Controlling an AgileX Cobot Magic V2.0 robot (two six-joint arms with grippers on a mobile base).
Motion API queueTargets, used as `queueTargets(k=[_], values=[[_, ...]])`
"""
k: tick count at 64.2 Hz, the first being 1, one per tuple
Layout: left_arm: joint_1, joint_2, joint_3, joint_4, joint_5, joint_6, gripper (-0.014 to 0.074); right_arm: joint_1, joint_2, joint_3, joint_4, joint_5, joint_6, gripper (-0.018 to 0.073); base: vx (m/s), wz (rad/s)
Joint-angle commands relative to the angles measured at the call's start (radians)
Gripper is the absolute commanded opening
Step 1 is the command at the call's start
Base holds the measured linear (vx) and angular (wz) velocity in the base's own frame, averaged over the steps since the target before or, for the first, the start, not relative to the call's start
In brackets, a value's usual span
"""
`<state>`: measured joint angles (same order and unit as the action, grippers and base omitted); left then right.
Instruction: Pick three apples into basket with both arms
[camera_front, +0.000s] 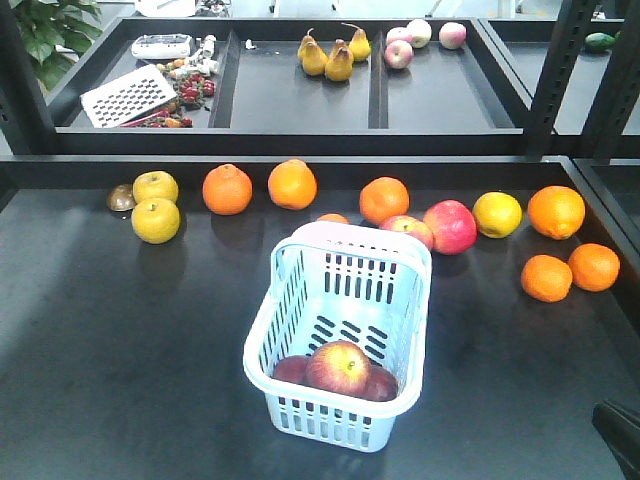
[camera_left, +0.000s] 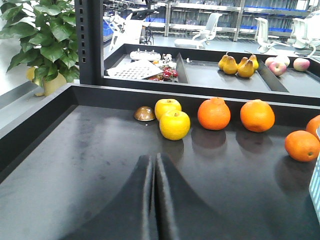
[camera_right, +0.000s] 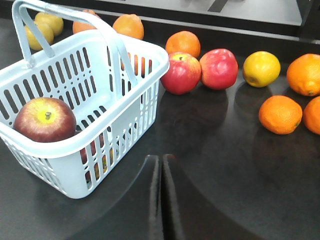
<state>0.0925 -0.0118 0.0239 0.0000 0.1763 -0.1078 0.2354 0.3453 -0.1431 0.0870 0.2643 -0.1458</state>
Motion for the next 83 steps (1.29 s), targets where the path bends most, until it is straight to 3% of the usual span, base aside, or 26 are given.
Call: queueTargets(k=[1,36,70,83], values=[[-0.006,-0.016,0.007,0.0,-0.076,-0.004,-0.0006,-0.006,-0.005,0.001,-0.012,-0.07,-0.011,-0.0004,0.0,0.0],[-0.006,-0.016,0.007,-0.005,-0.076,-0.004,-0.0006,-0.006,-0.085,0.184,-0.008,-0.176,0.004,-0.0004,0.0,0.0],[-0.006,-0.016,0.007,-0.005,-0.076,-0.004,-0.0006,-0.006,-0.085,0.183,-0.008,-0.181,-0.003,-0.0004,0.0,0.0],[-0.006,-0.016,0.007,-0.005,-0.076,-0.004,-0.0006,-0.006,-0.085,0.183,-0.003,-0.274,0.015,-0.0004,0.0,0.0]])
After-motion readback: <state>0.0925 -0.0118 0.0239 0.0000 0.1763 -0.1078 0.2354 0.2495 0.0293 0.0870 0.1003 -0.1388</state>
